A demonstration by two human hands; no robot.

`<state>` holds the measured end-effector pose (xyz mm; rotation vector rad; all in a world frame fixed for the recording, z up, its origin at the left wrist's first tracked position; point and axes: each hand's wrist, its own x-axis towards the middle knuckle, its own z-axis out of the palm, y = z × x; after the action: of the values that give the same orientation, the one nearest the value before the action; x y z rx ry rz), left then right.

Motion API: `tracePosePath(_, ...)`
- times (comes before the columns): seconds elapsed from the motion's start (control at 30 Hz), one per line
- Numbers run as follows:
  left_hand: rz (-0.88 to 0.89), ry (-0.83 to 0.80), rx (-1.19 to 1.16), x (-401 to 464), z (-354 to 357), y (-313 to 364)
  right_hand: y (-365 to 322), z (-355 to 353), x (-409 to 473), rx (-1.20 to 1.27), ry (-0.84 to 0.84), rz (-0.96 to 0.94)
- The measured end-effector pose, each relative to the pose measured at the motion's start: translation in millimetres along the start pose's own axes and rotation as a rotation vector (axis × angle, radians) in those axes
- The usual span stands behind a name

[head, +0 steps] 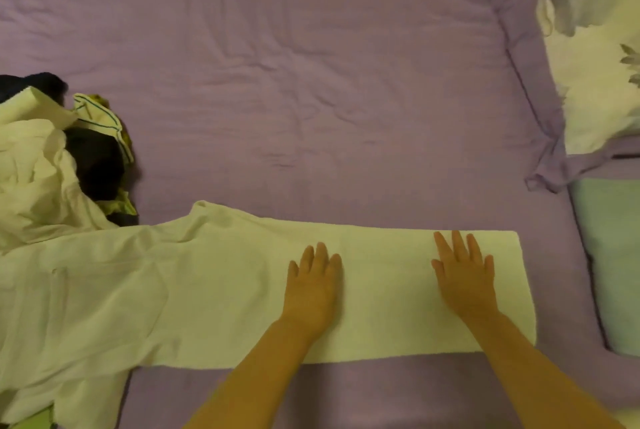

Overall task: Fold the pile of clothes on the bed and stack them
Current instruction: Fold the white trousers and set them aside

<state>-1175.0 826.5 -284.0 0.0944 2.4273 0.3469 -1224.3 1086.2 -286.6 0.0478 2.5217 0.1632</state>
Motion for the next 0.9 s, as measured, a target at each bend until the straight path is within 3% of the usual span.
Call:
tracePosePath(0.17,0.094,0.152,0.056,47.9,-18.2,58.6,58.8,-10.4,10.5,0.24,0.076,0.211)
tracePosePath(0.27,0.046,0.182,0.047,77.9,-28.1,85.6,82.5,-4.3,10.0,0.54,0.096,0.356)
tracePosePath(0.33,0.027,0.195,0.021,87.8,-28.4,93.5,94.1,2.9,7.9,0.658,0.177,0.351)
tracePosePath(0.47,0.121,0.326,-0.1,77.0,-28.2,92.9,102.5,5.0,-6.2,0.857,0.512,0.276)
tracePosePath(0.57,0.213,0.379,-0.237,52.6,-33.8,91.7,94.8,3.4,-21.0,1.004,0.572,0.265)
tracePosePath(0.67,0.165,0.186,-0.44,17.0,-45.3,82.6,78.1,8.8,-40.6,1.147,0.511,0.33)
tracePosePath(0.73,0.123,0.04,-0.547,-5.7,-50.7,67.9,64.7,18.4,-55.6,1.116,0.469,0.327)
tracePosePath(0.9,-0.129,0.002,-0.479,-34.8,-45.1,19.4,4.0,40.5,-87.0,1.099,0.312,0.139)
